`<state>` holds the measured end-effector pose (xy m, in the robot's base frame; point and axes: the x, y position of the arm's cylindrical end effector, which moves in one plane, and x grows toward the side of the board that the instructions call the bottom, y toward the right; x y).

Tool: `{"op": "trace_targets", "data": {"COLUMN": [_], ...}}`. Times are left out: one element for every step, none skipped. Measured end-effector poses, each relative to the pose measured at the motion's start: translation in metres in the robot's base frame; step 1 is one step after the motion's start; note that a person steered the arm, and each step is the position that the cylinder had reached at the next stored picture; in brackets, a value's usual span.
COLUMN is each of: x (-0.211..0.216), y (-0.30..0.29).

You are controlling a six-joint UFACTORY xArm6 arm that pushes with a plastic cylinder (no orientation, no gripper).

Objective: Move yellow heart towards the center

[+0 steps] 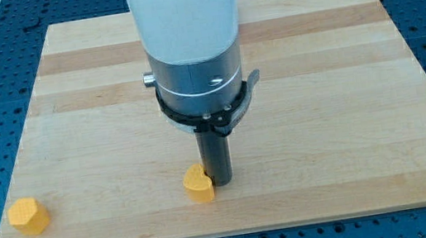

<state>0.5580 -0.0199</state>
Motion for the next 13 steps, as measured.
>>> {"op": "trace_targets", "data": {"x": [0.0, -0.001, -0.018, -0.041, -0.029, -0.021, 0.021, 0.054, 0.046, -0.02, -0.077, -0.055, -0.039], "y": [-0.003, -0.003, -0.011, -0.022, -0.012, 0.01, 0.024, -0.007, -0.056, -0.066, -0.051, -0.059, -0.078]}}
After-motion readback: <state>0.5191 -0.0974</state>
